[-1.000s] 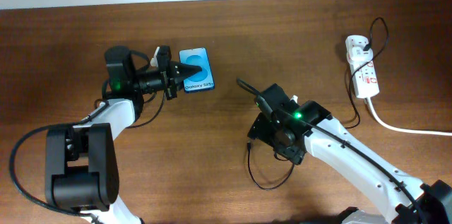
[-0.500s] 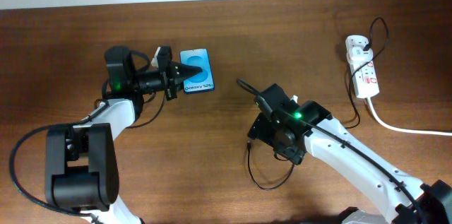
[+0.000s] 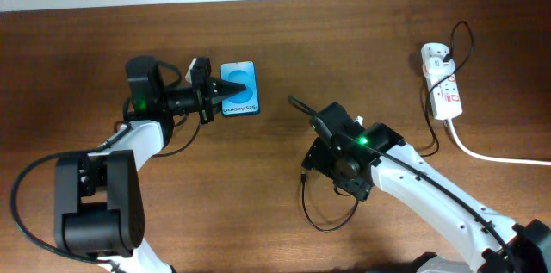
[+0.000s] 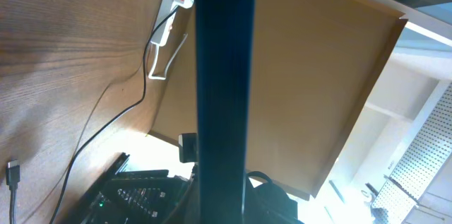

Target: Plug charger to phone and switch on socket

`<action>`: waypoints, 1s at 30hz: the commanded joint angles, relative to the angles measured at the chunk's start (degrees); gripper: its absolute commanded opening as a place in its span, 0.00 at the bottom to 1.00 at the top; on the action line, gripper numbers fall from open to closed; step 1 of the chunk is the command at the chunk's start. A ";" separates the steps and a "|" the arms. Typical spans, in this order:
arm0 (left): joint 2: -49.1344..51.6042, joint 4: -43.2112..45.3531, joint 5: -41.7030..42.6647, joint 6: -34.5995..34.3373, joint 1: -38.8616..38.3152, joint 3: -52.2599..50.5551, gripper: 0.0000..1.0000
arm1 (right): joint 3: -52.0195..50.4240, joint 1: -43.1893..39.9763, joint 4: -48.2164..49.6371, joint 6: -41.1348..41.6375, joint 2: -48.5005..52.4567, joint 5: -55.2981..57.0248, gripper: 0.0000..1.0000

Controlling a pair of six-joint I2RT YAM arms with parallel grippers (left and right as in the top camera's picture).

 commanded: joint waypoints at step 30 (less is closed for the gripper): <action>-1.64 0.33 1.05 1.33 0.28 1.40 0.00 | 0.04 -0.39 0.00 -0.39 -0.35 1.38 0.98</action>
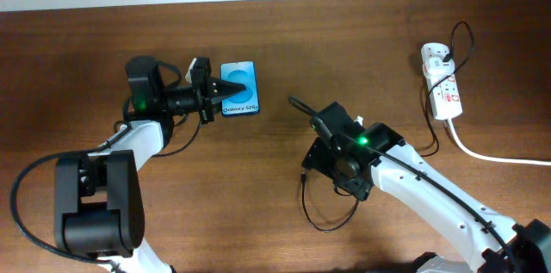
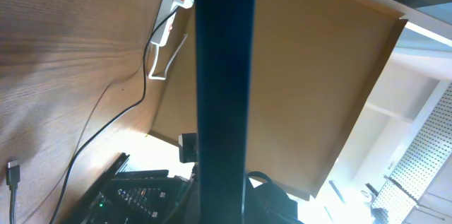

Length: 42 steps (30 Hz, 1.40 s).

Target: Plug charger to phone and switch on socket

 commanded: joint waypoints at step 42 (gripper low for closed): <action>-1.64 0.37 3.63 -4.26 0.24 1.40 0.00 | 0.04 -0.39 -0.02 -0.39 -0.35 1.36 0.98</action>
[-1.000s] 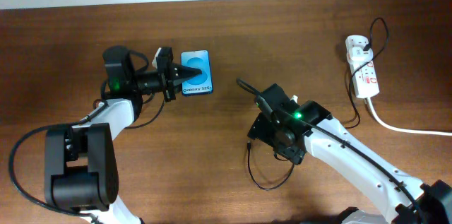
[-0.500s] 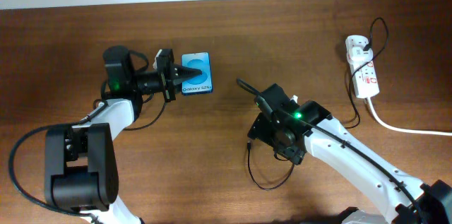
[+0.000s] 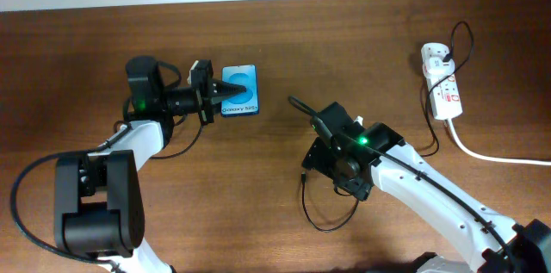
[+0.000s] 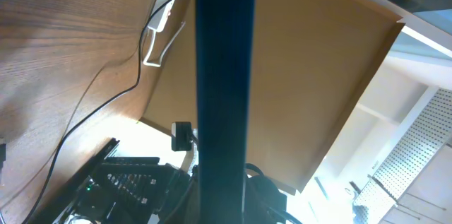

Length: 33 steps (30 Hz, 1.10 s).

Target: Plug charger to phone and switch on socket

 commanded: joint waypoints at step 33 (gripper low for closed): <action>-1.64 -2.67 -8.26 22.08 -9.62 1.40 0.00 | 0.04 -0.37 7.82 -0.42 -0.35 -2.36 0.98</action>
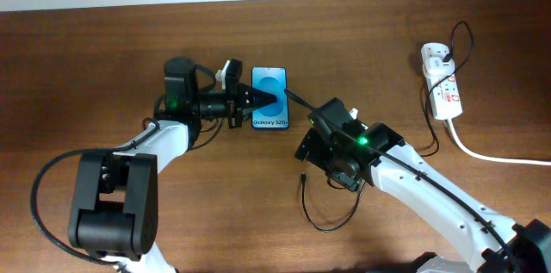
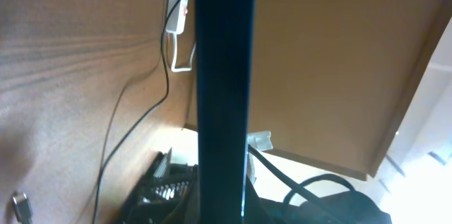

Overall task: Plug charger to phone and switch on socket
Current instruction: 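Grasp the cable plug with the right gripper and lift it upright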

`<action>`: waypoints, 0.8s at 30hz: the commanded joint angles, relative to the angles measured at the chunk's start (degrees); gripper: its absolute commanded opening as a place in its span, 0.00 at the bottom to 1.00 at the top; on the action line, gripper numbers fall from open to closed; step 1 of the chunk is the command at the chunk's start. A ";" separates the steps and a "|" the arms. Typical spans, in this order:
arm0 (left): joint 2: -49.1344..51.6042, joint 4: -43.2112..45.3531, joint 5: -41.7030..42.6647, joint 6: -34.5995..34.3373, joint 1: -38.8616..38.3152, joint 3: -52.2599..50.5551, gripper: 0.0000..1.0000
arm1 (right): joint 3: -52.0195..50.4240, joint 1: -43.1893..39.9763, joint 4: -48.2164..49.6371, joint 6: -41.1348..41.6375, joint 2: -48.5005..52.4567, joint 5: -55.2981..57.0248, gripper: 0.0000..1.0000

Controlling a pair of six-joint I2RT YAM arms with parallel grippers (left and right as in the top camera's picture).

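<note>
The phone (image 1: 270,111), blue screen up, lies at mid-table with my left gripper (image 1: 256,101) shut on its left end. In the left wrist view the phone (image 2: 224,75) is a dark bar seen edge-on down the middle. The black charger cable's plug (image 1: 304,179) lies loose on the wood below the phone and shows again as a small plug (image 2: 20,206) at the lower left. My right gripper (image 1: 310,135) sits just right of the phone, above the plug; its jaws are hidden by the wrist. The white socket strip (image 1: 442,83) lies at the far right.
The brown table (image 1: 103,58) carries the cable, which runs from the strip under my right arm and loops (image 1: 331,224) near the front. A white mains lead (image 1: 491,157) leaves the strip to the right. The strip also shows far off.
My left gripper has moved to the right with the phone, so the phone now lies close to my right gripper. The right gripper has shifted slightly up and left.
At the first two moments my left gripper held the phone at the left of the table and the right arm rested over the cable. It then edged slightly right, and now the phone is at mid-table beside the right gripper. The plug has stayed on the wood.
</note>
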 commanded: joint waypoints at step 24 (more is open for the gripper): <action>-1.64 -0.07 -0.70 3.43 7.61 1.38 0.00 | -8.66 6.69 10.67 -12.76 12.74 -8.24 0.44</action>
